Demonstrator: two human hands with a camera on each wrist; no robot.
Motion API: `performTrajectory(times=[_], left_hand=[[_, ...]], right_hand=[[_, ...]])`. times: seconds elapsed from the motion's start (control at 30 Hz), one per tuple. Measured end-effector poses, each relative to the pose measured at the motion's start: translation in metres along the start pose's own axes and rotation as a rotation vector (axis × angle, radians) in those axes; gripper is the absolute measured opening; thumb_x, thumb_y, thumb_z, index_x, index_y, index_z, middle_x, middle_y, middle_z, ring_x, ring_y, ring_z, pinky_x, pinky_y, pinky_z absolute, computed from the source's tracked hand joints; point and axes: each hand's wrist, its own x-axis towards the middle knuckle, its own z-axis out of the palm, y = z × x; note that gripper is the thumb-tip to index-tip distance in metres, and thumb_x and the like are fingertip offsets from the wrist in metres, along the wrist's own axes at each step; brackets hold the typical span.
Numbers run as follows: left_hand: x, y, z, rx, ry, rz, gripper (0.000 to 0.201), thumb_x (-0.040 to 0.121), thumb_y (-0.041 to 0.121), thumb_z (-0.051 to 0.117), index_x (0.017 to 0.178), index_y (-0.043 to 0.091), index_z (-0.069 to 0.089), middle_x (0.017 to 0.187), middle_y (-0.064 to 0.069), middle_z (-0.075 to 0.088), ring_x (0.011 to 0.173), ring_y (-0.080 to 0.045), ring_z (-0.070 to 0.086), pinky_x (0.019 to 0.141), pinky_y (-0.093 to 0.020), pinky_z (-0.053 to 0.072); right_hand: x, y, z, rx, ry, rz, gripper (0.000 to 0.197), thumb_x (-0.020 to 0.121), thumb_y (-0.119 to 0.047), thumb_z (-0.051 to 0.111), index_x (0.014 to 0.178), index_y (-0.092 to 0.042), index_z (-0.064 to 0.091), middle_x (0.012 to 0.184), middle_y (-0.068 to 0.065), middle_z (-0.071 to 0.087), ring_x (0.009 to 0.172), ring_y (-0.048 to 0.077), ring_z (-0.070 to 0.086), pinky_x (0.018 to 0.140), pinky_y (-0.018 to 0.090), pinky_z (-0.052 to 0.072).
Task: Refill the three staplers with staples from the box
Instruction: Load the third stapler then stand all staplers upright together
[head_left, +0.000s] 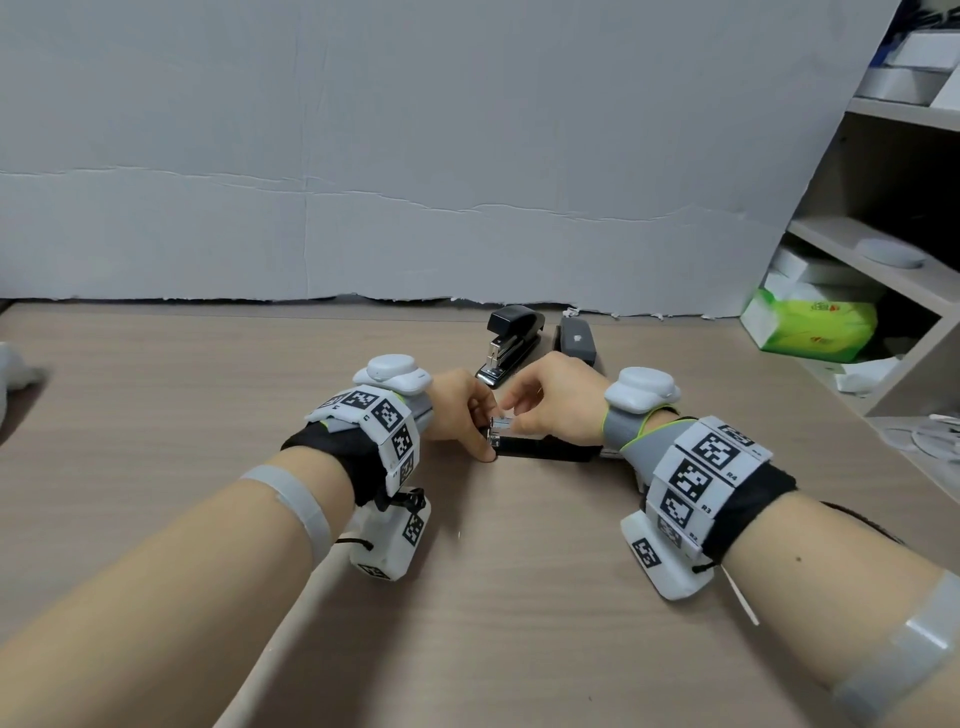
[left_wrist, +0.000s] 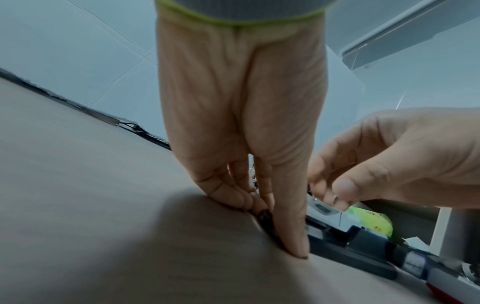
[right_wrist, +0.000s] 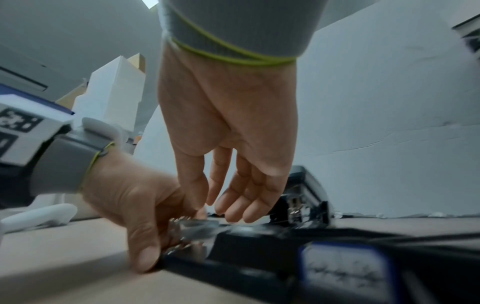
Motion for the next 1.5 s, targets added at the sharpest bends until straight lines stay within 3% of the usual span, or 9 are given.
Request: performTrajectory(times=[0.17, 0.3, 0.47, 0.7, 0.87, 0.97, 1.07, 1.27, 1.5], left_hand=[[0.002, 0.001, 0.000, 0.011, -0.009, -0.003, 0.031, 0.068, 0.016, 0.087, 0.083, 0.025, 0.061, 0.076, 0.010, 0.055, 0.065, -0.005, 0.050, 0.063, -0.016, 0.041], [0.001, 0.008, 0.000, 0.152, 0.007, -0.015, 0.039, 0.070, 0.024, 0.086, 0.102, 0.020, 0.065, 0.084, 0.009, 0.057, 0.072, -0.008, 0.053, 0.059, -0.016, 0.040], [0.001, 0.019, 0.000, 0.300, 0.013, -0.034, 0.046, 0.069, 0.026, 0.084, 0.110, 0.016, 0.066, 0.092, 0.004, 0.061, 0.081, -0.015, 0.056, 0.059, -0.021, 0.041], [0.000, 0.048, 0.013, 0.341, 0.018, -0.016, 0.058, 0.071, 0.027, 0.083, 0.123, 0.015, 0.060, 0.107, 0.001, 0.064, 0.091, -0.020, 0.061, 0.075, -0.026, 0.049], [-0.003, 0.049, 0.018, 0.399, 0.059, -0.020, 0.046, 0.070, 0.026, 0.081, 0.112, 0.014, 0.067, 0.098, -0.002, 0.069, 0.086, -0.023, 0.066, 0.071, -0.029, 0.053], [-0.004, 0.044, 0.018, 0.370, 0.076, -0.037, 0.042, 0.069, 0.026, 0.081, 0.108, 0.015, 0.068, 0.090, 0.001, 0.068, 0.083, -0.023, 0.067, 0.069, -0.029, 0.054], [-0.005, 0.039, 0.018, 0.345, 0.091, -0.049, 0.046, 0.068, 0.028, 0.082, 0.110, 0.018, 0.067, 0.098, -0.002, 0.071, 0.090, -0.024, 0.068, 0.077, -0.033, 0.056], [-0.004, 0.040, 0.019, 0.344, 0.073, -0.058, 0.051, 0.070, 0.028, 0.082, 0.117, 0.016, 0.063, 0.108, -0.005, 0.070, 0.095, -0.027, 0.067, 0.085, -0.039, 0.056], [-0.007, 0.037, 0.020, 0.342, 0.101, -0.061, 0.050, 0.069, 0.032, 0.081, 0.115, 0.020, 0.064, 0.105, -0.001, 0.070, 0.092, -0.024, 0.067, 0.082, -0.035, 0.056]], right_hand=[[-0.018, 0.026, -0.030, 0.033, 0.077, 0.082, 0.016, 0.078, -0.010, 0.066, 0.081, -0.024, 0.072, 0.070, -0.015, 0.064, 0.065, 0.000, 0.057, 0.063, 0.018, 0.043], [-0.054, 0.056, -0.052, 0.035, 0.113, 0.189, 0.016, 0.078, -0.004, 0.065, 0.078, -0.018, 0.072, 0.062, -0.009, 0.062, 0.055, 0.005, 0.054, 0.056, 0.021, 0.042], [-0.088, 0.090, -0.061, -0.105, 0.017, 0.310, 0.018, 0.075, -0.006, 0.067, 0.066, -0.022, 0.068, 0.062, -0.008, 0.064, 0.058, 0.010, 0.056, 0.060, 0.023, 0.045], [-0.101, 0.093, -0.053, -0.119, -0.028, 0.289, 0.010, 0.076, -0.007, 0.070, 0.078, -0.017, 0.072, 0.064, -0.011, 0.063, 0.058, 0.004, 0.054, 0.052, 0.010, 0.042], [-0.088, 0.084, -0.040, -0.217, -0.015, 0.311, 0.002, 0.073, -0.016, 0.071, 0.071, -0.014, 0.071, 0.066, 0.002, 0.064, 0.060, 0.019, 0.055, 0.058, 0.025, 0.045], [-0.078, 0.084, -0.034, -0.306, 0.002, 0.392, 0.014, 0.068, -0.024, 0.070, 0.062, -0.013, 0.062, 0.059, 0.003, 0.054, 0.056, 0.023, 0.047, 0.056, 0.026, 0.039], [-0.072, 0.083, -0.030, -0.354, 0.001, 0.427, 0.024, 0.068, -0.025, 0.069, 0.059, -0.015, 0.049, 0.059, 0.005, 0.048, 0.057, 0.024, 0.042, 0.055, 0.026, 0.036], [-0.068, 0.079, -0.029, -0.364, 0.002, 0.488, 0.019, 0.075, -0.018, 0.066, 0.064, -0.014, 0.050, 0.063, 0.005, 0.051, 0.057, 0.025, 0.043, 0.054, 0.022, 0.034], [-0.070, 0.073, -0.029, -0.423, -0.048, 0.531, 0.021, 0.075, -0.018, 0.063, 0.063, -0.014, 0.047, 0.058, 0.002, 0.047, 0.055, 0.024, 0.043, 0.052, 0.022, 0.033]])
